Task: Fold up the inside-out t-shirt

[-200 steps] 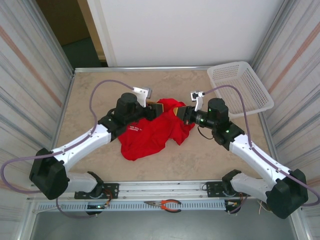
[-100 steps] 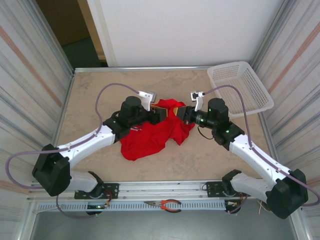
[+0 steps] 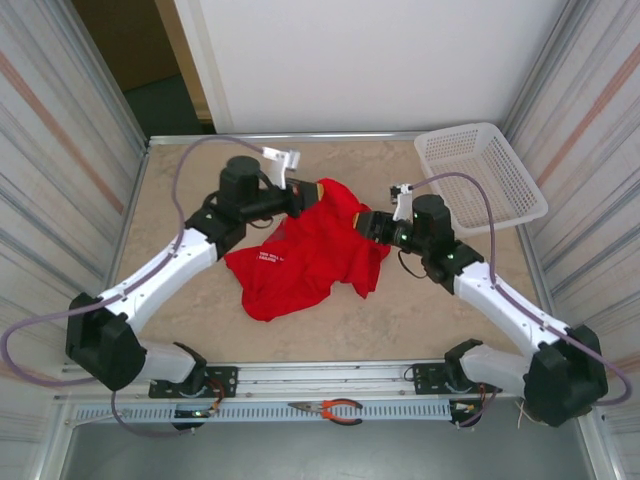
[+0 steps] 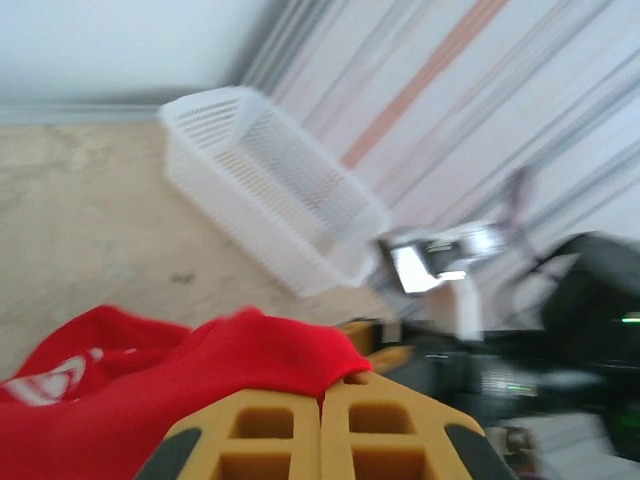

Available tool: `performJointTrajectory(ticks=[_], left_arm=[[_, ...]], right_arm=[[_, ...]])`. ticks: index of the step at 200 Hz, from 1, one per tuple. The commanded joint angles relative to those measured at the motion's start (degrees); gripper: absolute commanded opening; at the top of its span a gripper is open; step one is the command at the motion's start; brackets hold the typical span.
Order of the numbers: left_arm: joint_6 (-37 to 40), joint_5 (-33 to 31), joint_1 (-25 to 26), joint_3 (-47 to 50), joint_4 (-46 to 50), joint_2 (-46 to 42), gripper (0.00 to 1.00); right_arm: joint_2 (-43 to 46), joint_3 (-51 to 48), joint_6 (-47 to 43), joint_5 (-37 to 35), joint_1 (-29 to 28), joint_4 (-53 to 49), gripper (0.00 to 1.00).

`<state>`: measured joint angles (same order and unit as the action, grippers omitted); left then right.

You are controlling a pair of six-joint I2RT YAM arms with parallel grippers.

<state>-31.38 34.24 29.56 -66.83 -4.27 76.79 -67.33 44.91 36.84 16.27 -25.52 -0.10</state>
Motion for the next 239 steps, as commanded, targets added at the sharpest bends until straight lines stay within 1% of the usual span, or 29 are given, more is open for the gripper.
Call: performJointTrajectory(ticks=[1, 10, 20, 35, 51, 65, 75, 98, 108, 123, 127, 140, 152, 162, 169, 179, 188, 197, 203, 214, 230, 239], left_arm=[[-12.92, 16.16, -2.44, -1.26, -10.88, -1.24, 0.0], [-16.99, 18.21, -3.29, -0.71, -15.1, -0.9, 0.0], [-20.22, 18.98, -3.87, -0.24, -18.21, -0.59, 0.0], [-21.58, 19.02, -3.91, -0.38, -18.64, -0.31, 0.0], [-21.66, 18.57, -3.9, -0.17, -18.46, -0.42, 0.0], [-21.45, 18.07, -3.9, -0.1, -17.91, -0.42, 0.0], [-21.14, 17.58, -3.94, -0.19, -16.95, -0.44, 0.0], [-21.09, 16.88, -3.9, 0.05, -16.29, -0.33, 0.0], [-21.18, 16.65, -3.9, 0.05, -16.2, -0.25, 0.0], [-21.47, 16.61, -3.89, 0.13, -16.29, -0.15, 0.0], [-21.53, 16.66, -3.9, 0.14, -16.41, -0.21, 0.0], [-21.62, 16.72, -3.9, 0.21, -16.47, -0.32, 0.0], [-21.84, 16.78, -3.74, 0.29, -16.47, -0.53, 0.0], [-21.91, 16.69, -3.72, 0.55, -16.46, -0.79, 0.0], [-22.02, 16.83, -3.72, 0.81, -16.47, -0.99, 0.0], [-22.01, 16.84, -3.85, 1.14, -16.04, -1.12, 0.0], [-21.74, 16.52, -4.2, 1.46, -15.29, -1.13, 0.0], [-21.31, 15.82, -4.72, 1.76, -13.97, -1.12, 0.0], [-20.93, 15.32, -5.09, 1.91, -13.0, -0.98, 0.0], [-20.4, 14.31, -6.12, 2.05, -11.37, -0.29, 0.0], [-20.03, 12.86, -7.56, 2.18, -10.24, 1.49, 0.0], [-19.8, 12.02, -8.18, 2.01, -10.14, 2.88, 0.0]], right_arm=[[1.92, 4.34, -1.65, -5.51, 0.64, -9.55, 0.56], [4.38, 5.03, -2.01, -6.11, 0.56, -12.13, 0.56], [7.65, 5.65, -2.34, -7.31, 0.29, -15.56, 0.56], [13.39, 6.79, -2.73, -9.02, -1.07, -18.61, 0.54], [17.11, 8.42, -2.74, -10.91, -4.38, -19.99, 0.52], [17.8, 10.64, -2.87, -13.18, -8.21, -20.26, 0.49], [17.32, 12.47, -3.14, -14.9, -11.56, -19.9, 0.43], [13.6, 16.69, -4.6, -17.94, -18.62, -17.84, 0.39], [11.09, 18.5, -5.71, -20.22, -20.8, -18.11, 0.43], [6.16, 21.27, -7.63, -25.97, -23.18, -18.72, 0.58], [5.13, 21.72, -7.96, -26.79, -23.38, -18.71, 0.61], [2.01, 22.84, -9.25, -29.1, -23.35, -17.42, 0.66], [-1.04, 24.02, -10.06, -29.61, -22.65, -16.16, 0.66], [-3.61, 25.65, -10.66, -28.26, -21.46, -16.07, 0.64], [-5.06, 26.66, -11.11, -27.58, -20.76, -16.12, 0.58], [-5.89, 27.6, -11.77, -26.04, -19.4, -16.24, 0.39], [-5.49, 27.44, -12.17, -22.23, -17.72, -15.68, 0.23], [-4.26, 26.4, -13.18, -16.47, -15.78, -14.38, 0.09], [-3.02, 25.41, -13.9, -11.2, -14.39, -13.12, 0.01], [-0.61, 23.51, -14.3, -2.18, -11.8, -10.72, 0.0], [2.38, 20.78, -14.15, 12.96, -8.02, -8.04, 0.0], [3.73, 19.35, -13.53, 18.41, -6.7, -6.59, 0.0]])
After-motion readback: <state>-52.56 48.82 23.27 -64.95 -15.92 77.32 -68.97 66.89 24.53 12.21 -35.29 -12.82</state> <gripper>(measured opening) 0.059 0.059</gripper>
